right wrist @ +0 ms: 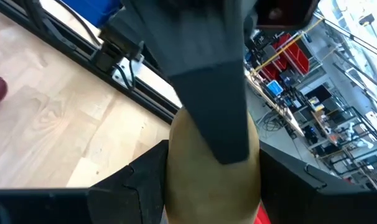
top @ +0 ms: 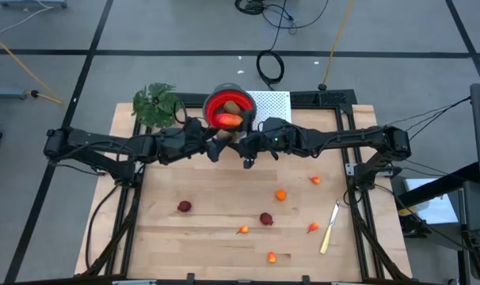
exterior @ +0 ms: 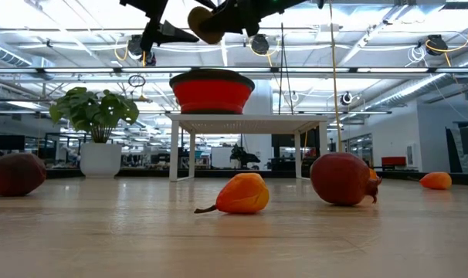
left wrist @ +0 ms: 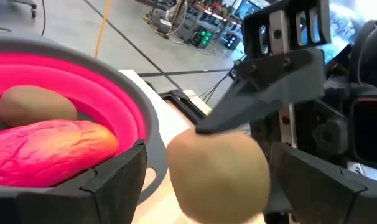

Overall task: Pick & Place Fruit
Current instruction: Put the kiwi into the red strainer bowl, then put the left pomegranate into the red strainer bowl

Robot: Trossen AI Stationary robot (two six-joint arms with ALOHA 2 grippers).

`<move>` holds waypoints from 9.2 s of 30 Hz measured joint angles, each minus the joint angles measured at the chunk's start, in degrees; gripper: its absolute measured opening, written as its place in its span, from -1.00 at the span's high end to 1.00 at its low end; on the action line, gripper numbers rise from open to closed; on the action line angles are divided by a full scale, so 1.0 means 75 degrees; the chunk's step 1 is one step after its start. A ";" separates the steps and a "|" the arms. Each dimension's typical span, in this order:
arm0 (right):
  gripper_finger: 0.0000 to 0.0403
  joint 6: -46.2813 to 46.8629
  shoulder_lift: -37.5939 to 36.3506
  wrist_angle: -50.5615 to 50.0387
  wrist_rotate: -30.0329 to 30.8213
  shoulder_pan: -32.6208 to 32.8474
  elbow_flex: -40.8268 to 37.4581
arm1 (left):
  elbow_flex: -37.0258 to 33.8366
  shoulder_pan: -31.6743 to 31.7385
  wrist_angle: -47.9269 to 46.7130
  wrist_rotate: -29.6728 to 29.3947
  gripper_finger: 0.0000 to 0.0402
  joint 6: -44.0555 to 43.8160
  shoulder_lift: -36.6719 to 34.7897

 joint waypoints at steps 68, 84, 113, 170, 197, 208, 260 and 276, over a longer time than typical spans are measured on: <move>0.38 0.4306 -0.1186 -0.2521 0.3751 0.0943 0.0000 | -0.0006 0.2504 0.0026 0.1618 0.03 0.1589 0.0003; 0.96 0.4595 -0.2208 -0.3748 0.1604 0.0886 -0.0006 | -0.0006 0.2502 0.0245 0.1219 0.03 0.1856 0.0049; 1.00 0.4648 -0.5395 -0.4791 -0.0638 0.0705 -0.1356 | 0.2226 0.2423 -0.0983 -0.0662 0.03 0.2587 0.2317; 1.00 0.5508 -0.9568 -0.3550 -0.0638 0.0487 -0.4928 | 0.2215 0.2437 -0.2591 -0.0598 0.02 0.1842 0.2384; 1.00 0.5537 -0.9568 -0.3550 -0.0638 0.0487 -0.4928 | 0.2698 0.2443 -0.2946 -0.0608 -0.45 0.2499 0.2375; 1.00 0.5528 -0.9568 -0.3553 -0.0638 0.0487 -0.4928 | 0.3851 0.2037 -0.3975 -0.0505 -0.36 0.2659 0.2311; 1.00 0.5660 -1.1829 -0.3892 -0.1069 0.0487 -0.6674 | 0.4328 -0.2389 -0.9122 0.1074 0.42 -0.5301 0.2322; 1.00 0.6337 -1.2338 -0.4362 -0.1090 0.0487 -0.6679 | 0.3127 -0.2622 -0.9475 0.1742 -0.17 -0.6828 0.2366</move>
